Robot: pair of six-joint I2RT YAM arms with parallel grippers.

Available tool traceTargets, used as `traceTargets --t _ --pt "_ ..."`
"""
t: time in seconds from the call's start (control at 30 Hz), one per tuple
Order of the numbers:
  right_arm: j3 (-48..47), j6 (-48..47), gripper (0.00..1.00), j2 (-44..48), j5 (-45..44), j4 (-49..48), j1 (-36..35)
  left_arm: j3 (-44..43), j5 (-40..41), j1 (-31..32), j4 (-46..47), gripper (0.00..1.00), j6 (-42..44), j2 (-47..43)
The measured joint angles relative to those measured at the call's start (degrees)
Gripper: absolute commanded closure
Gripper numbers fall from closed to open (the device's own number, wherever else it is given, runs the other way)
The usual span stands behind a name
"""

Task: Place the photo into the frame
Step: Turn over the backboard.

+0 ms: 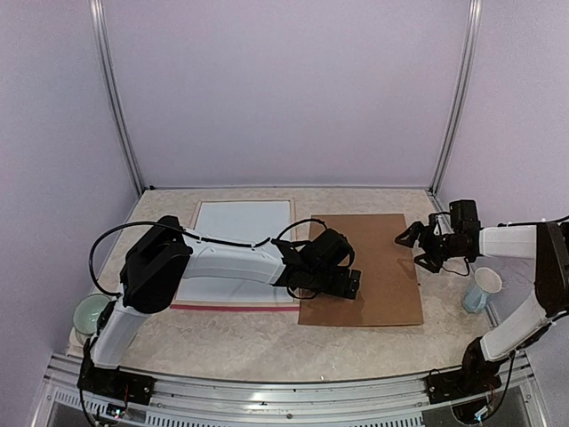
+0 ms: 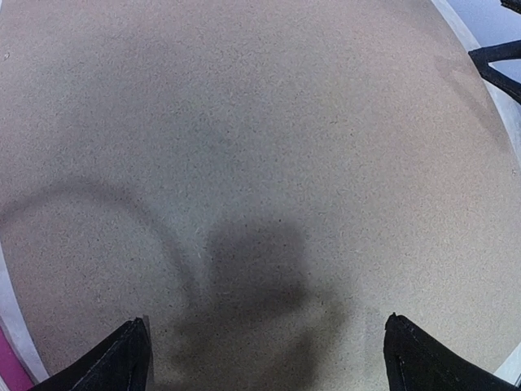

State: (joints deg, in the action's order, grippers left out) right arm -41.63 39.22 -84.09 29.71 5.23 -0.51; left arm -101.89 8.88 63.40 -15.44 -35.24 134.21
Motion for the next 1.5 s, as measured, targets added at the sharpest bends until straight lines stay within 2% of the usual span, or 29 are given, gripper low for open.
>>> traceTargets --t 0.4,0.63,0.77,1.07,1.5 --pt "0.0 2.4 0.01 0.6 6.8 -3.3 0.0 1.5 0.2 -1.7 0.0 0.01 -0.4 -2.0" --pt "0.0 2.7 0.01 0.6 9.0 -3.4 0.0 7.5 2.6 -9.8 -0.5 0.01 -0.7 -8.6" --pt "0.0 3.1 0.01 0.5 9.7 -4.1 0.0 7.8 6.2 -12.9 -1.2 0.01 -0.3 -10.2" --pt "0.0 3.9 0.01 0.2 10.7 -5.6 0.0 8.0 7.6 -12.2 -3.3 0.01 -0.2 -8.7" --pt "0.0 4.4 0.01 0.2 11.8 -6.2 0.0 8.0 4.5 -10.5 -3.4 0.01 -0.2 -6.2"
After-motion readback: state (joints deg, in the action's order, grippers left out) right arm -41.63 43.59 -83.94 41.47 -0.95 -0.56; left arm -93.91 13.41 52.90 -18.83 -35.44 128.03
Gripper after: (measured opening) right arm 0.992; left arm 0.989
